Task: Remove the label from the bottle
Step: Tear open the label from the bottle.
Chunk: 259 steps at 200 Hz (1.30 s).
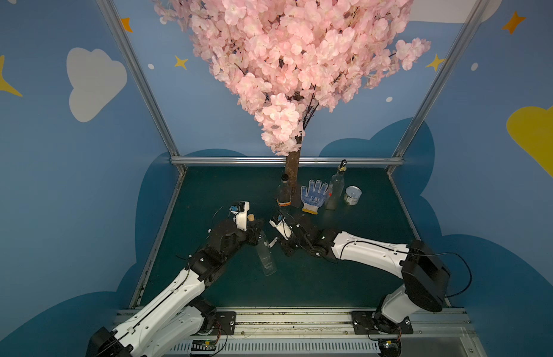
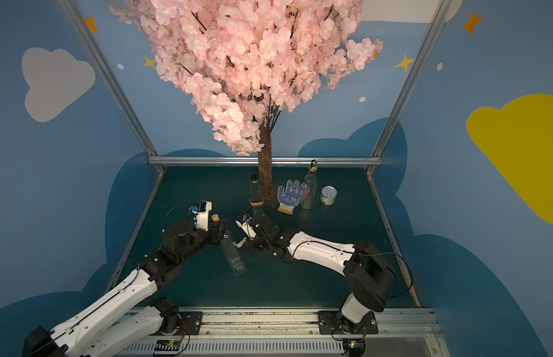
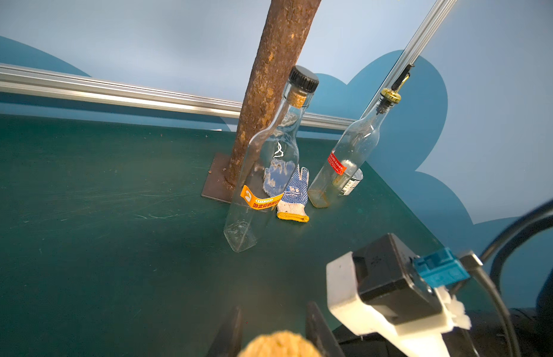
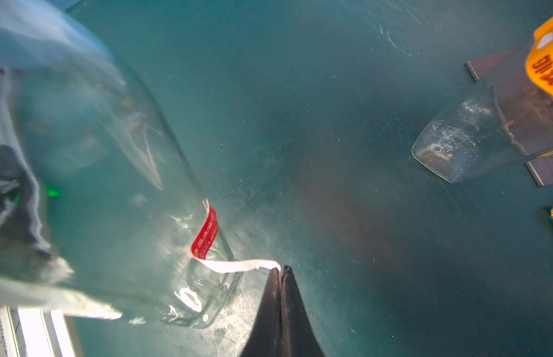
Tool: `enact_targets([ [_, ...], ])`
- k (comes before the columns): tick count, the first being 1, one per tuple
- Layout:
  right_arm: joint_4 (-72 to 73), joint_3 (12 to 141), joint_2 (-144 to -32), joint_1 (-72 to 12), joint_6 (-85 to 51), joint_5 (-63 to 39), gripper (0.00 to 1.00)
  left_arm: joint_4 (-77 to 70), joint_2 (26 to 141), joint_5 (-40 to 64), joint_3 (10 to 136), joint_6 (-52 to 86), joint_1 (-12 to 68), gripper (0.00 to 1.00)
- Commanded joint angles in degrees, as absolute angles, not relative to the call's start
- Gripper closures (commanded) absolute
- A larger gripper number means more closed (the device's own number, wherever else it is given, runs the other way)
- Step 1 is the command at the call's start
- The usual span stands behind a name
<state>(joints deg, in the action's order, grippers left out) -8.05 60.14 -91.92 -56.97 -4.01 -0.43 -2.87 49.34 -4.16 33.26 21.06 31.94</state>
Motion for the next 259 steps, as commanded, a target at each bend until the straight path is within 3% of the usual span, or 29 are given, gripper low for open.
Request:
enact_targets([
  [1, -9.32, 62.00, -92.80, -56.81, -3.68, 0.42, 1.00, -0.61, 49.39, -2.82, 32.25, 19.43, 32.34, 0.98],
  [259, -10.09, 64.43, -95.36, -56.08, -2.38, 3.12, 1.00, -2.10, 47.82, 1.23, 31.46, 17.91, 33.49, 0.98],
])
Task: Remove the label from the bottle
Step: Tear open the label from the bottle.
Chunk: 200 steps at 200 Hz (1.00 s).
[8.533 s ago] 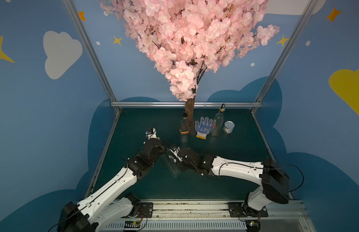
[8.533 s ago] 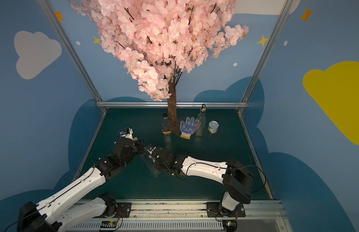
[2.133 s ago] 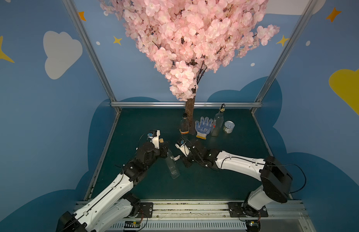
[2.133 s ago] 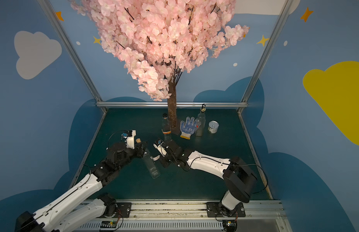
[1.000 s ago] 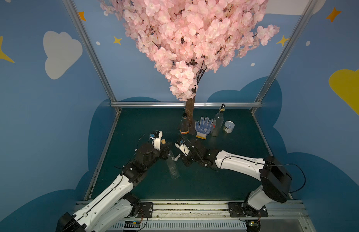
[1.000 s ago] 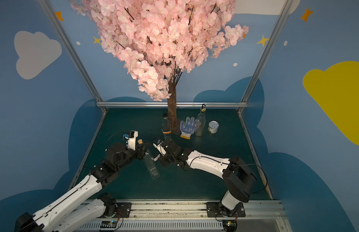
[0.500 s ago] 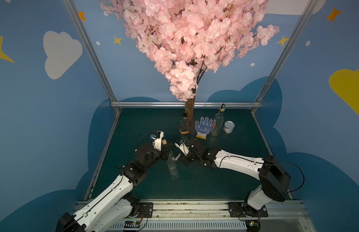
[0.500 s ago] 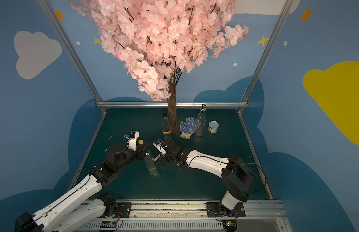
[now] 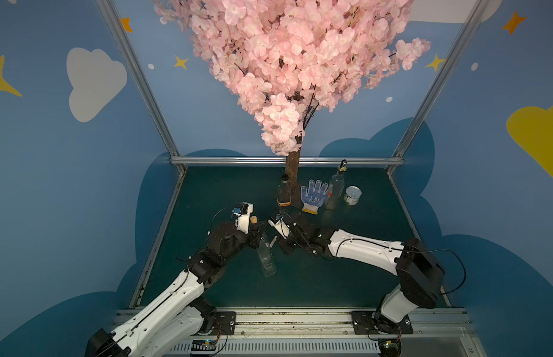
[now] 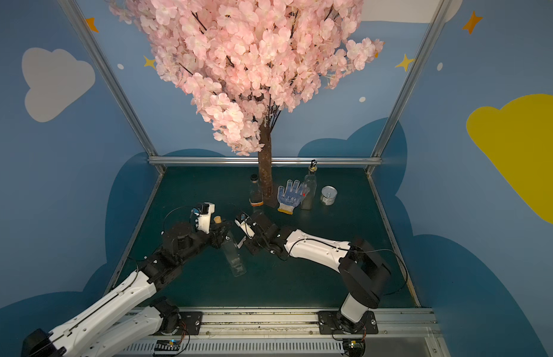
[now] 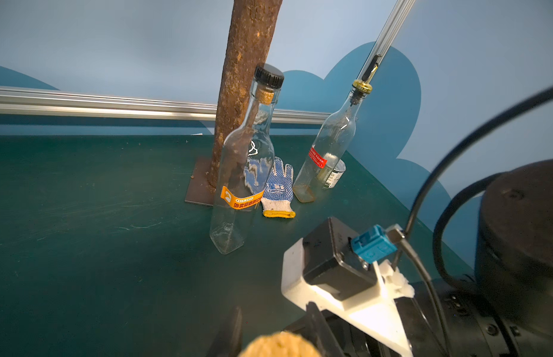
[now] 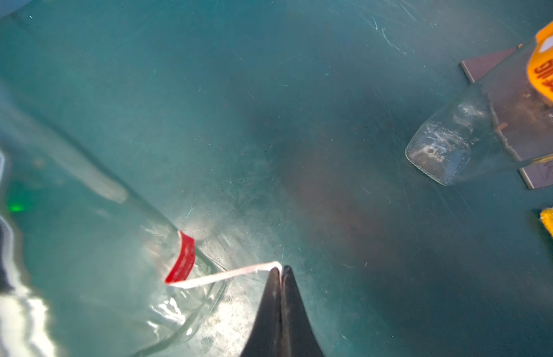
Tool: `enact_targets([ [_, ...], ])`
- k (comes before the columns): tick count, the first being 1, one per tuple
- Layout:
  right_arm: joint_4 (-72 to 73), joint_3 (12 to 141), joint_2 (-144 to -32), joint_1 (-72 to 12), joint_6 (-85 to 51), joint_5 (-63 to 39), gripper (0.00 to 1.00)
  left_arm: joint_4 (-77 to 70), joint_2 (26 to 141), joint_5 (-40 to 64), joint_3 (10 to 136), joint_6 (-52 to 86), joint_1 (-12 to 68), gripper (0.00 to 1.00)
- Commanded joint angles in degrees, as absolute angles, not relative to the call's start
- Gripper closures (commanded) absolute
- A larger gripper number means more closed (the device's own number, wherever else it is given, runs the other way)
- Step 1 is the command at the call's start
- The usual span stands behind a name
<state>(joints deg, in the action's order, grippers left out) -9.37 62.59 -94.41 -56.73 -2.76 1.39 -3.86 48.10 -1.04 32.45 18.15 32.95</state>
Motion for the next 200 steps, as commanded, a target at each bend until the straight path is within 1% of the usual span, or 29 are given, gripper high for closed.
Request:
enact_targets([
  [1, -10.06, 64.42, -95.45, -56.08, -2.33, 3.10, 1.00, -2.10, 47.82, 1.19, 31.46, 17.88, 33.53, 0.98],
  [200, -10.01, 65.46, -97.29, -55.33, -1.92, 3.52, 1.00, -2.99, 48.16, 2.90, 31.64, 16.50, 35.02, 0.98],
])
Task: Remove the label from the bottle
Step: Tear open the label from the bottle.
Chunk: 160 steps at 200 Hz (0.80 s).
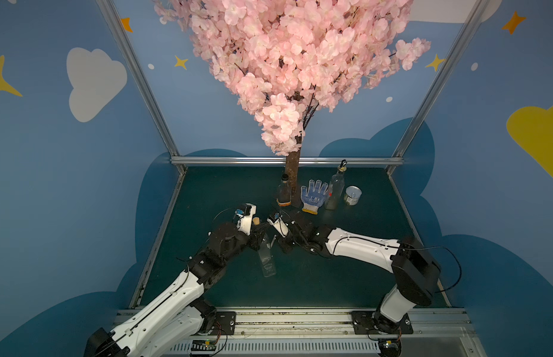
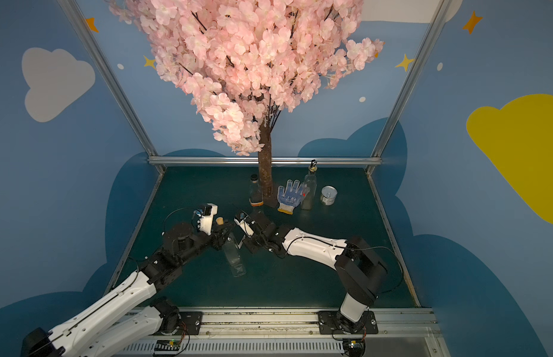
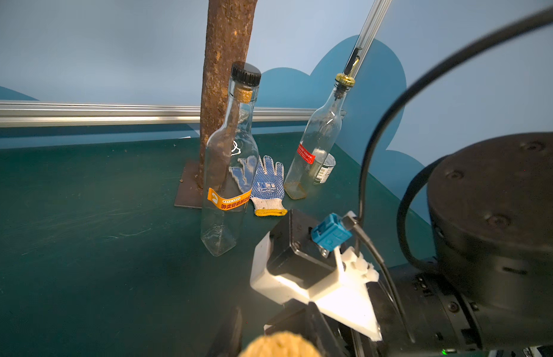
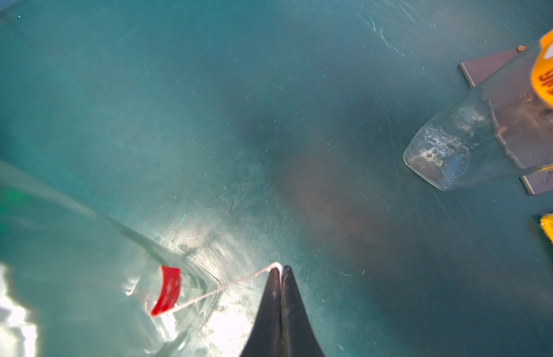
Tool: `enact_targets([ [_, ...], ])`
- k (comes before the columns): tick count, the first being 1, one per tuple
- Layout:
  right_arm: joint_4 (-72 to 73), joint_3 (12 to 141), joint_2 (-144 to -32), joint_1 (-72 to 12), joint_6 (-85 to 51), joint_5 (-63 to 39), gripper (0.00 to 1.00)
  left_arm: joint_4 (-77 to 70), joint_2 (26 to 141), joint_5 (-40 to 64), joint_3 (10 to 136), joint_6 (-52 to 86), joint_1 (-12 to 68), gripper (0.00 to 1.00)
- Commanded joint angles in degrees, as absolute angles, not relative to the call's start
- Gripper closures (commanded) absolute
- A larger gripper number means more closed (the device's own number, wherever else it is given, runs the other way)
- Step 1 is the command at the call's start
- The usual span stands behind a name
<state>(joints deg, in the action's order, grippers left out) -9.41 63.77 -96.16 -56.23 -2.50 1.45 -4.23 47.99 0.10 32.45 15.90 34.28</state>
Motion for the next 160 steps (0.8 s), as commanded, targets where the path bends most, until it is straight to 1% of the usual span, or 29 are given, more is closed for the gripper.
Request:
enact_targets([
  [1, -10.02, 65.47, -97.29, -55.26, -1.93, 3.52, 1.00, -2.99, 48.16, 2.90, 31.64, 16.47, 35.00, 0.98],
  [160, -9.54, 65.85, -98.09, -54.65, -1.87, 3.25, 1.00, -3.86, 48.73, 3.77, 31.82, 16.17, 35.68, 0.98],
])
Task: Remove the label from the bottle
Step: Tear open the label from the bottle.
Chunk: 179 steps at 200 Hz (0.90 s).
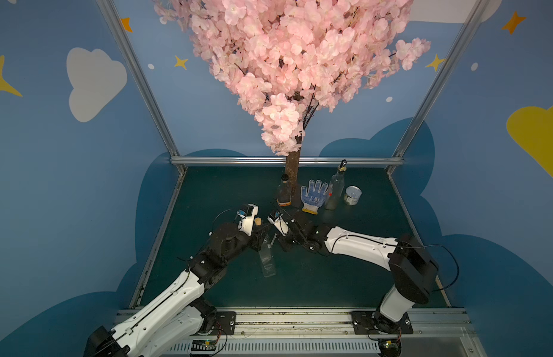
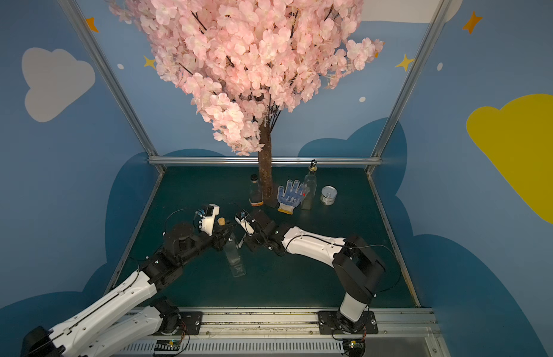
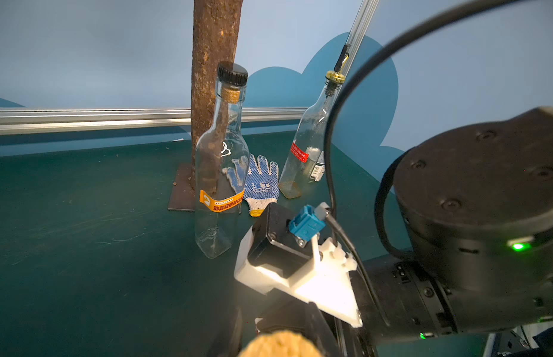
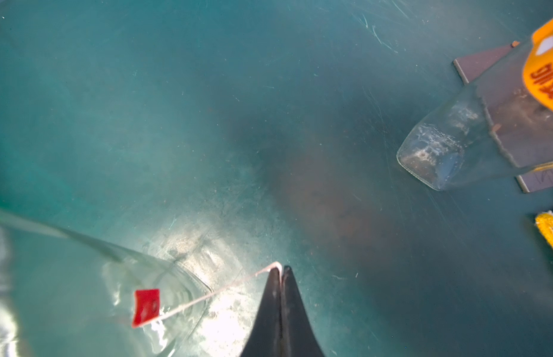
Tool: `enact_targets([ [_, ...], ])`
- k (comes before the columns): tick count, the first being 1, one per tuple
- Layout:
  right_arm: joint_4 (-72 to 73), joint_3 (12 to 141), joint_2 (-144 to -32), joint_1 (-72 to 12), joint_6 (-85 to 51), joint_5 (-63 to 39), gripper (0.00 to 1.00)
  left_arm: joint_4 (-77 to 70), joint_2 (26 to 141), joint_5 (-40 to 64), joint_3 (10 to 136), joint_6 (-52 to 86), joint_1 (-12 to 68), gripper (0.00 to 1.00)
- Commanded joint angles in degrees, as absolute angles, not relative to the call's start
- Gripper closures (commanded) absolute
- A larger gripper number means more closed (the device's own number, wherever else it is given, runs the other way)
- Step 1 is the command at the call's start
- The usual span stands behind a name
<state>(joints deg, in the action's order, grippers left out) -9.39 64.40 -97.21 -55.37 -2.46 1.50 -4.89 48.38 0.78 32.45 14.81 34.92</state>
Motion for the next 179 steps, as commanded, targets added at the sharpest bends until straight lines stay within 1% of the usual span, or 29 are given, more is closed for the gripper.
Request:
enact_targets([
  [1, -9.51, 65.88, -98.13, -54.70, -1.95, 3.30, 1.00, -3.86, 48.71, 3.82, 31.82, 16.17, 35.68, 0.98],
  [179, -8.89, 66.97, -99.67, -54.32, -1.92, 3.42, 1.00, -4.35, 48.60, 4.09, 31.46, 15.82, 36.74, 0.98],
])
